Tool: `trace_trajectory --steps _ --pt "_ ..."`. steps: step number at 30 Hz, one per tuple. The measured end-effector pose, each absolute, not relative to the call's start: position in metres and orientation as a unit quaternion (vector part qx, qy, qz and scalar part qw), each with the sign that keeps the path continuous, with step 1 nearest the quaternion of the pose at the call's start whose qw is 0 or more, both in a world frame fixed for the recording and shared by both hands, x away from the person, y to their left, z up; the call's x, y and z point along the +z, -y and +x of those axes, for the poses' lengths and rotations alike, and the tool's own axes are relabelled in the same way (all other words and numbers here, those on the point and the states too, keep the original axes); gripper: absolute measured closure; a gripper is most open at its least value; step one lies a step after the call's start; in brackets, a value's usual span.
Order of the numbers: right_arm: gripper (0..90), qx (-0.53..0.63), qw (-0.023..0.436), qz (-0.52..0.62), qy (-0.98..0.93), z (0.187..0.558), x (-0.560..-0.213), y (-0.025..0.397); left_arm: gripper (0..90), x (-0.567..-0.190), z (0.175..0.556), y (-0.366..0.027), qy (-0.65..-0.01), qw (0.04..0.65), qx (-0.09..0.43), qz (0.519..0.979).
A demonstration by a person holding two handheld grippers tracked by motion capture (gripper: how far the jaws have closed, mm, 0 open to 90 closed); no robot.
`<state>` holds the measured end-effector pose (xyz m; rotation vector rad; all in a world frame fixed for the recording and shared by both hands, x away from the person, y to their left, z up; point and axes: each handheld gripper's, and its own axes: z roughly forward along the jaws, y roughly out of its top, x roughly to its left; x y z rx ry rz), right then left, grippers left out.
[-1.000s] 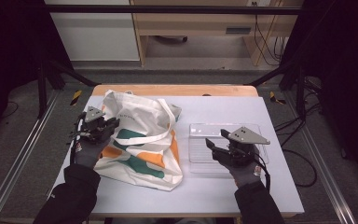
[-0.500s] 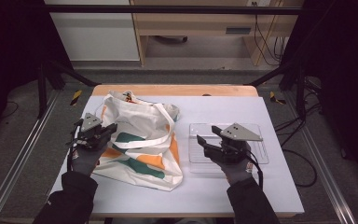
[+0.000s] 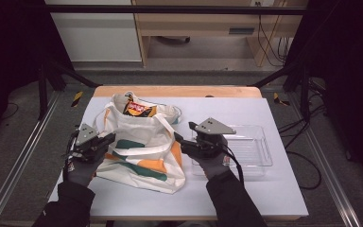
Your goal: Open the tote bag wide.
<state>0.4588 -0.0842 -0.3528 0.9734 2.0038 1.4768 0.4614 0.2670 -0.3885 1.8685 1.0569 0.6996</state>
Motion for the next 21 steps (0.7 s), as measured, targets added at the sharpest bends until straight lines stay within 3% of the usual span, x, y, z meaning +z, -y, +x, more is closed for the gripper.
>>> trace_trajectory --steps 21 --pt "37.1 0.556 0.206 0.312 -0.742 0.474 -0.349 0.008 88.4 -0.400 0.446 -0.273 -0.419 0.413 0.276 0.760"
